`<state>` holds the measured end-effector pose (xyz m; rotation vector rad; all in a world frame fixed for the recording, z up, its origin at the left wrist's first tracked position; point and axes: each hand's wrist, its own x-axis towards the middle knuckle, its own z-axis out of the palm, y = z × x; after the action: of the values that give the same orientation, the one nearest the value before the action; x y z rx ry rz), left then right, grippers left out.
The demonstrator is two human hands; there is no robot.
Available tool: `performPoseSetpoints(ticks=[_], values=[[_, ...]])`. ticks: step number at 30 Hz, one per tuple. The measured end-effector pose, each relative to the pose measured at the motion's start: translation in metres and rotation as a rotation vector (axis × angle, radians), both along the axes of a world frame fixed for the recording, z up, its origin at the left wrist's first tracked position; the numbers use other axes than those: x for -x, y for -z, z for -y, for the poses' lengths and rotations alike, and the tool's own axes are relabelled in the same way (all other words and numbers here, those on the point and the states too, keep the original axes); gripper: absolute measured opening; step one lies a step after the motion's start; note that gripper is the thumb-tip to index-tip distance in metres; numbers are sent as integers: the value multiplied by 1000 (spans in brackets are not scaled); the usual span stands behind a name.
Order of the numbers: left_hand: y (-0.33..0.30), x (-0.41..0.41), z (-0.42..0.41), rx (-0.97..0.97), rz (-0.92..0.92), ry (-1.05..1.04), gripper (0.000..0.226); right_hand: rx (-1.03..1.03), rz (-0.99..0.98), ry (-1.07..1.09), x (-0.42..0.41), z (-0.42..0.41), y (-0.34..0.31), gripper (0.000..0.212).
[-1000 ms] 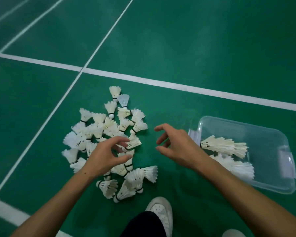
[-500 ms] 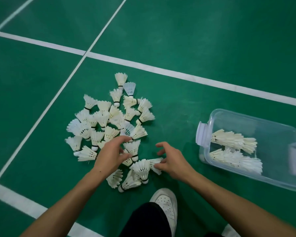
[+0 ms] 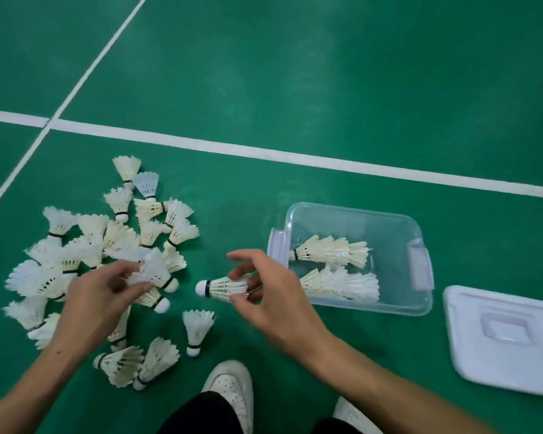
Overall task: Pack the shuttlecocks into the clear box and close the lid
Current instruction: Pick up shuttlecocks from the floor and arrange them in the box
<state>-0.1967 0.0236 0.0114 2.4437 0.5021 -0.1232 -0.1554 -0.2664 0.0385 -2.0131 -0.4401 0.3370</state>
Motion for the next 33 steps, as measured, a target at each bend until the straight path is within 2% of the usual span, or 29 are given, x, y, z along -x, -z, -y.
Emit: performPoseSetpoints(ticks=[3,6,12,16,20,22,26,30,33], values=[[-31,-17,20,63,103,18,28,-104,-1,131,-6,40,-30,53],[-59,-37,53,116,186,36,32,-144,43,306,-22,87,-42,53],[-83,-57,108,183,331,187,25,2,-7,486,-61,160,-15,58],[-76,-70,132,222,404,234,30,146,-59,375,-69,164,17,59],[-70,-80,144,180,418,315,27,316,-54,121,-81,135,48,63],[-69,-83,144,120,421,369,25,368,-35,62,-85,122,60,63],[-66,-87,141,78,413,438,21,373,-81,87,-93,109,74,60],[-63,-91,144,96,401,524,10,263,-272,169,-98,105,84,57],[-61,-94,146,122,392,603,8,208,-323,191,-97,104,84,54]])
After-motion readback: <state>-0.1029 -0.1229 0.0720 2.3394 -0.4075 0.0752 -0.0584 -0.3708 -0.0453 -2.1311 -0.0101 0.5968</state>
